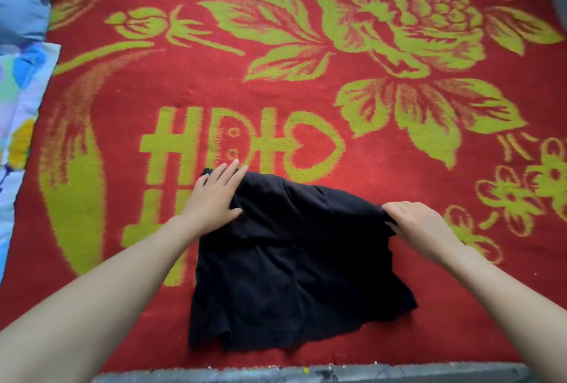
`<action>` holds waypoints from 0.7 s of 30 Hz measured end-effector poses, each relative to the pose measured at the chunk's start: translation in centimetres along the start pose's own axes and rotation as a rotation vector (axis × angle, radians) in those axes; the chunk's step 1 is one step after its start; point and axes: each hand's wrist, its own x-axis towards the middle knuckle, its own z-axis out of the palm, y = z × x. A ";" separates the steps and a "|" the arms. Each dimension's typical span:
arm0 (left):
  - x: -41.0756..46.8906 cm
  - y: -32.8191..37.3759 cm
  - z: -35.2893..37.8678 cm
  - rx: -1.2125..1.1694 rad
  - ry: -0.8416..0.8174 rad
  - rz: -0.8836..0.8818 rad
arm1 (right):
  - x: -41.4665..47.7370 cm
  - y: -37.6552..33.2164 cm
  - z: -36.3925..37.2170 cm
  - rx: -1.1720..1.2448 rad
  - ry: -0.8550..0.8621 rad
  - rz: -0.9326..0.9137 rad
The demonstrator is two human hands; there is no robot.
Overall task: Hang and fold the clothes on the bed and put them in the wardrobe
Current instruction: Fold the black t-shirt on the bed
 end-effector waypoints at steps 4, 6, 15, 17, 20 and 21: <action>2.6 -0.7 0.1 0.032 -0.213 -0.177 | -0.7 0.6 0.0 -0.040 0.056 -0.047; 2.3 -1.4 0.0 0.149 -0.219 -0.218 | -1.2 0.6 0.2 -0.031 0.097 -0.049; -6.1 -4.3 -4.0 0.338 0.164 0.419 | -3.9 0.8 0.7 -0.023 0.212 -0.037; -8.7 -3.7 -3.0 0.211 0.221 0.511 | -5.2 0.3 0.8 -0.051 0.230 -0.068; -12.9 -1.8 0.4 0.064 0.385 0.542 | -8.1 -0.3 2.3 -0.134 0.200 -0.033; -14.3 -1.0 1.9 0.049 0.397 0.533 | -9.3 -0.7 2.9 -0.157 0.165 -0.020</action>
